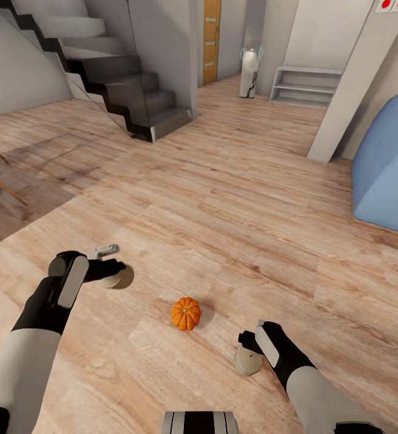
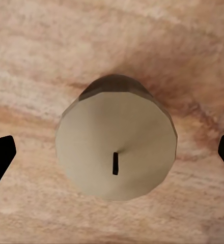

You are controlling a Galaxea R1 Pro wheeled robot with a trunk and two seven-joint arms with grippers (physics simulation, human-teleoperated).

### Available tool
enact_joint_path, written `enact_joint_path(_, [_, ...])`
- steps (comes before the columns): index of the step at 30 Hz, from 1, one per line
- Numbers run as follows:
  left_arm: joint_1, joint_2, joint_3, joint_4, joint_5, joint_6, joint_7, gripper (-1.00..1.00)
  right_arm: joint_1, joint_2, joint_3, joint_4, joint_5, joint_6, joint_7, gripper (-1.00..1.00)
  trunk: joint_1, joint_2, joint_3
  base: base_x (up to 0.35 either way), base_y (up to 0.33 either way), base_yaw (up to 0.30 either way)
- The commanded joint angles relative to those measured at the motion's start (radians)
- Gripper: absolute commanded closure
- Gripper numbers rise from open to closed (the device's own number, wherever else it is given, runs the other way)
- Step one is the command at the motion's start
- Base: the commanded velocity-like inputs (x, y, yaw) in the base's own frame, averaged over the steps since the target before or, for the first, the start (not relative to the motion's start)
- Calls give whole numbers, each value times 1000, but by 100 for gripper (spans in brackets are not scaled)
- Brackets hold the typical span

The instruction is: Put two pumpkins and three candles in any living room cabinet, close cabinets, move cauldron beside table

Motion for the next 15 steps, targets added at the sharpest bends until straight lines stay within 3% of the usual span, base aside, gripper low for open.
enact_joint_path(1, [1, 0, 0, -8, 9, 3, 6, 100, 0, 0, -1, -2, -10, 2, -8, -100, 0, 0, -1, 0, 0, 0])
enact_joint_path(6, [8, 0, 0, -25, 9, 3, 6, 100, 0, 1, -1, -2, -10, -5, -7, -100, 0, 0, -1, 0, 0, 0])
enact_joint_path(15, [10, 0, -1, -28, 8, 3, 6, 100, 0, 1, 1, 22, -10, -88, -7, -100, 0, 0, -1, 0, 0, 0])
